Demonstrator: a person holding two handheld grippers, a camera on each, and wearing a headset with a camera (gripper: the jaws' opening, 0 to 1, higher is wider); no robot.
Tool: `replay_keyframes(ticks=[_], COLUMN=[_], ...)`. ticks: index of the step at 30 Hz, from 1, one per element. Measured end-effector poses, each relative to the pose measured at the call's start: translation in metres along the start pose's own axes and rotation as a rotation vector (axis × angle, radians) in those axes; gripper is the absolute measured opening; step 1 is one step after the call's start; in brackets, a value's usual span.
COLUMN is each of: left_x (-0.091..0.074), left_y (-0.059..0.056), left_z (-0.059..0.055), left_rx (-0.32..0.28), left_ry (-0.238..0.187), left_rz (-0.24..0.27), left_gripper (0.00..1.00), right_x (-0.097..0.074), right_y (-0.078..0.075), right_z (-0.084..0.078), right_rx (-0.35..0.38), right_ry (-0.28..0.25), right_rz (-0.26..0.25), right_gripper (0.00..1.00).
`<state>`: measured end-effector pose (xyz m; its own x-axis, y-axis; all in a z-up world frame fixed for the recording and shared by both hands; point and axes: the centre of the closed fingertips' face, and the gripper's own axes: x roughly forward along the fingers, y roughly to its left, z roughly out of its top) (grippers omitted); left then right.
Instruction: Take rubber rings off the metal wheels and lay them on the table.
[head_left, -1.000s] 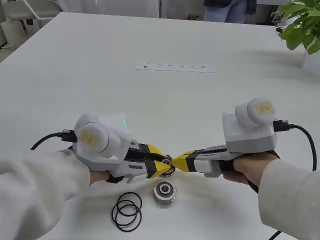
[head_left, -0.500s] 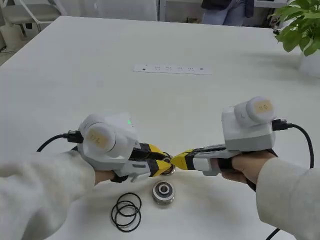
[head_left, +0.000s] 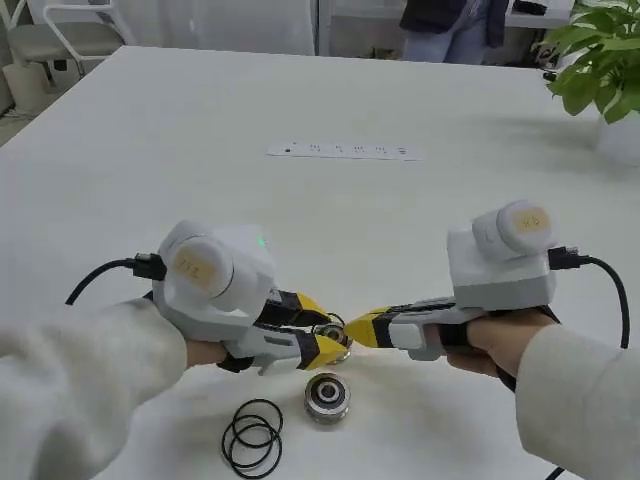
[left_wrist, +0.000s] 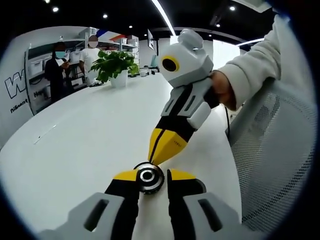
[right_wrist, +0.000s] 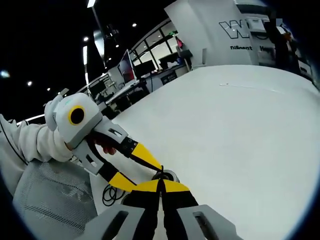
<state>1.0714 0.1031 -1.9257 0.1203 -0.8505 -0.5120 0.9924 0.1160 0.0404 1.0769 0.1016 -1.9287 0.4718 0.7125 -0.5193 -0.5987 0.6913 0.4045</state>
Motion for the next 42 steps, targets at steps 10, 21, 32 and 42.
replay_keyframes(ticks=[10, 21, 32, 42], left_x=[-0.023, -0.062, -0.107, -0.146], left_y=[-0.011, -0.017, -0.025, -0.026], left_z=[0.016, 0.017, 0.031, 0.022], left_rx=[0.016, 0.104, 0.153, 0.136], left_ry=[-0.006, 0.054, 0.053, 0.054], left_rz=[-0.041, -0.043, -0.012, 0.030], left_gripper=[0.35, 0.48, 0.65, 0.72], right_x=[-0.005, -0.012, -0.011, -0.010], right_y=[0.008, 0.017, 0.037, 0.056], right_z=[0.016, 0.033, 0.035, 0.039], right_rx=[-0.001, 0.025, -0.008, -0.033], right_ry=[-0.052, -0.105, -0.096, -0.099], right_rz=[0.018, 0.048, 0.097, 0.149], right_gripper=[0.00, 0.00, 0.00, 0.00])
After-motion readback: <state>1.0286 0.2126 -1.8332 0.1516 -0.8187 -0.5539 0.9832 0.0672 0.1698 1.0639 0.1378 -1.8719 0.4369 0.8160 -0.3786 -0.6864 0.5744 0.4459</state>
